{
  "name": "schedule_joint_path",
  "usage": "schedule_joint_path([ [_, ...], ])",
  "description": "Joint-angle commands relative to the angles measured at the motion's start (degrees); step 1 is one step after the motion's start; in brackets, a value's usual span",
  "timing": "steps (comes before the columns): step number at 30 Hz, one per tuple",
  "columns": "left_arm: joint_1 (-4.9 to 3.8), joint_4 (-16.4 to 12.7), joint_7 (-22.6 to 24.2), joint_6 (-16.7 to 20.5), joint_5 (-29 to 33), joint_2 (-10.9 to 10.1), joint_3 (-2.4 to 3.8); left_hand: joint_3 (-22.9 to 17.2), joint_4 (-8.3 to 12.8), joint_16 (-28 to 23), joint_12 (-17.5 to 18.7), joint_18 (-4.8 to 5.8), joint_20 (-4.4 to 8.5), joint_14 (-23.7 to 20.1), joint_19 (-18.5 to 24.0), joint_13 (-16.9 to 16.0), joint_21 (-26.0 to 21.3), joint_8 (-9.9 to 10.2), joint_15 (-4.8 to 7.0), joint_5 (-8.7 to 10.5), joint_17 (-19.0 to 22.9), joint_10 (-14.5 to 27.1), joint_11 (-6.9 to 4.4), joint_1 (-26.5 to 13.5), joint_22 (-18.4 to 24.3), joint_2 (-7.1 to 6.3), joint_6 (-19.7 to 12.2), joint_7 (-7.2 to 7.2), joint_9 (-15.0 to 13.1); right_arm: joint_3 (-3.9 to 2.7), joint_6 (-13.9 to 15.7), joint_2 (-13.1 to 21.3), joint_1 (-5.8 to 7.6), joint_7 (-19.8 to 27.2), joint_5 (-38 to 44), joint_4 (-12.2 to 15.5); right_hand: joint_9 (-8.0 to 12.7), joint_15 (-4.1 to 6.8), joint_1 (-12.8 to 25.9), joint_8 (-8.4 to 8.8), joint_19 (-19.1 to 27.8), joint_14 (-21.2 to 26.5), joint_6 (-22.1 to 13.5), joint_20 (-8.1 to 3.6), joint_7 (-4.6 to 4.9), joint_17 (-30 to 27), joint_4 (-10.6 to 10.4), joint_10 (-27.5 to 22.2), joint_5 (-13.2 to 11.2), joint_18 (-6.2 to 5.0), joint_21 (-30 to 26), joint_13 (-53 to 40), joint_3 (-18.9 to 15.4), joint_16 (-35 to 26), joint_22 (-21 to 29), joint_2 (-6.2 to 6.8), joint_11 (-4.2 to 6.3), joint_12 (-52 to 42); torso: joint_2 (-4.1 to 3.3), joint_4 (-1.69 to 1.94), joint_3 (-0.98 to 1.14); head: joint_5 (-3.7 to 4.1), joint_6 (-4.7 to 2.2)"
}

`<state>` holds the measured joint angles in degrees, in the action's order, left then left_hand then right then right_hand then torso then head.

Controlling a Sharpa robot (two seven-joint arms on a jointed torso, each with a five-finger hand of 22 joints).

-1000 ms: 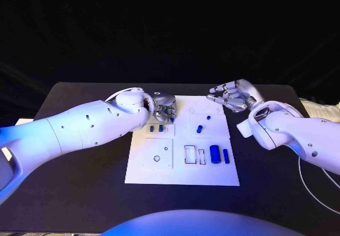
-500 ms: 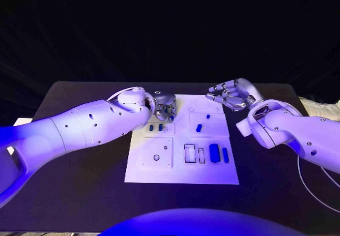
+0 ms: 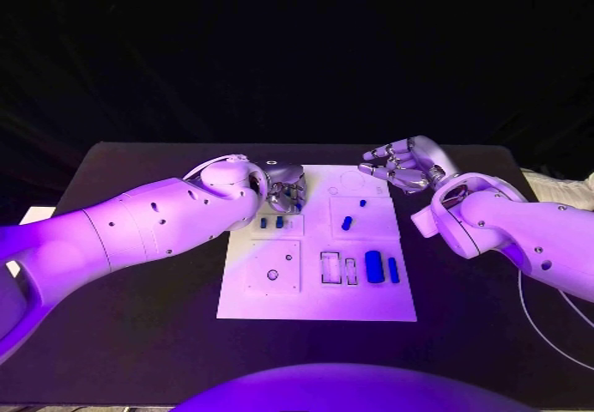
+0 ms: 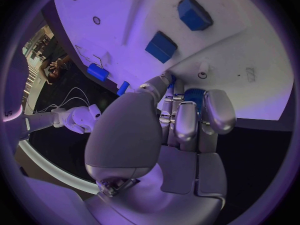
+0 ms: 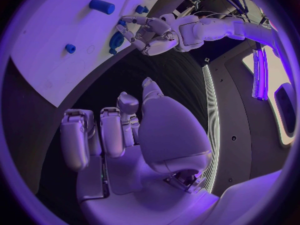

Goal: Assemble the parts on the task board

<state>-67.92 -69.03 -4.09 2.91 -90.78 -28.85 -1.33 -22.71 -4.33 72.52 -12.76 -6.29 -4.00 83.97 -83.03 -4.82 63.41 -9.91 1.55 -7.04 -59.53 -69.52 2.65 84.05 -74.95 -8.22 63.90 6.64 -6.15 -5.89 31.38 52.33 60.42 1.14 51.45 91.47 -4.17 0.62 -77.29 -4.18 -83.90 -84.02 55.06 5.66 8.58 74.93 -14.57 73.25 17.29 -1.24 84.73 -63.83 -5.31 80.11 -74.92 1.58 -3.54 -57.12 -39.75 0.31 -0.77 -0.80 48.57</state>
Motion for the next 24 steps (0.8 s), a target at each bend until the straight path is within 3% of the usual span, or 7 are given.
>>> schedule_joint_path([
  [1, 0.24, -0.88, 0.42, 1.92, 1.45, -0.66, 0.03, -0.56, 0.16, 0.41, 0.32, 1.21, 0.07, 1.26, -0.44, -0.04, 0.45, 0.32, 0.41, 0.36, 0.07, -0.5, 0.02, 0.23, -0.78, 0.31, 0.51, 0.0, -0.07, 0.0, -0.94, -0.02, -0.04, 0.44, 0.36, 0.07, 0.03, 0.25, 0.17, 0.15, -0.55, -3.12, 0.49, -0.34, -0.07, 1.49, -0.19, 0.2, 0.39, -0.94, -0.19, -0.08, -0.39, -0.34, -6.35, -0.74, 0.07, -0.25, 0.03, 0.03, 0.08, -0.08, -0.04],
  [14, -0.07, -4.9, -0.21, 4.12, 6.12, -4.48, 2.54, -1.62, 1.15, 0.42, 1.18, 1.35, 0.07, 1.16, -0.55, -0.08, 1.15, 0.8, 0.3, 0.36, 0.65, -0.97, 0.22, 0.32, -1.37, 0.03, 0.93, 0.39, 0.07, 0.0, -0.95, 0.13, -0.04, 0.36, 0.36, 0.03, 0.03, 0.25, 0.17, 0.15, -0.55, -3.12, 0.49, -0.34, -0.07, 1.49, -0.19, 0.2, 0.39, -0.94, -0.19, -0.08, -0.39, -0.34, -6.35, -0.74, 0.07, -0.25, -0.03, 0.1, 0.03, -0.25, -0.48],
  [24, -0.22, -6.13, -1.44, 1.84, 8.34, -7.48, 2.87, -1.84, 1.37, 0.42, 1.46, 1.4, 0.02, 1.12, -0.58, -0.07, 1.4, 0.99, 0.23, 0.38, 0.82, -1.11, 0.3, 0.18, -1.56, -0.16, 1.0, 0.5, 0.12, 0.0, -0.93, 0.12, -0.04, 0.27, 0.36, -0.02, 0.03, 0.25, 0.25, 0.15, -0.55, -3.12, 0.51, -0.34, -0.07, 1.47, -0.25, 0.18, 0.49, -0.94, -0.19, -0.04, -0.46, -0.36, -6.35, -0.78, 0.08, -0.21, -0.07, 0.18, 0.0, -0.54, -0.57],
])
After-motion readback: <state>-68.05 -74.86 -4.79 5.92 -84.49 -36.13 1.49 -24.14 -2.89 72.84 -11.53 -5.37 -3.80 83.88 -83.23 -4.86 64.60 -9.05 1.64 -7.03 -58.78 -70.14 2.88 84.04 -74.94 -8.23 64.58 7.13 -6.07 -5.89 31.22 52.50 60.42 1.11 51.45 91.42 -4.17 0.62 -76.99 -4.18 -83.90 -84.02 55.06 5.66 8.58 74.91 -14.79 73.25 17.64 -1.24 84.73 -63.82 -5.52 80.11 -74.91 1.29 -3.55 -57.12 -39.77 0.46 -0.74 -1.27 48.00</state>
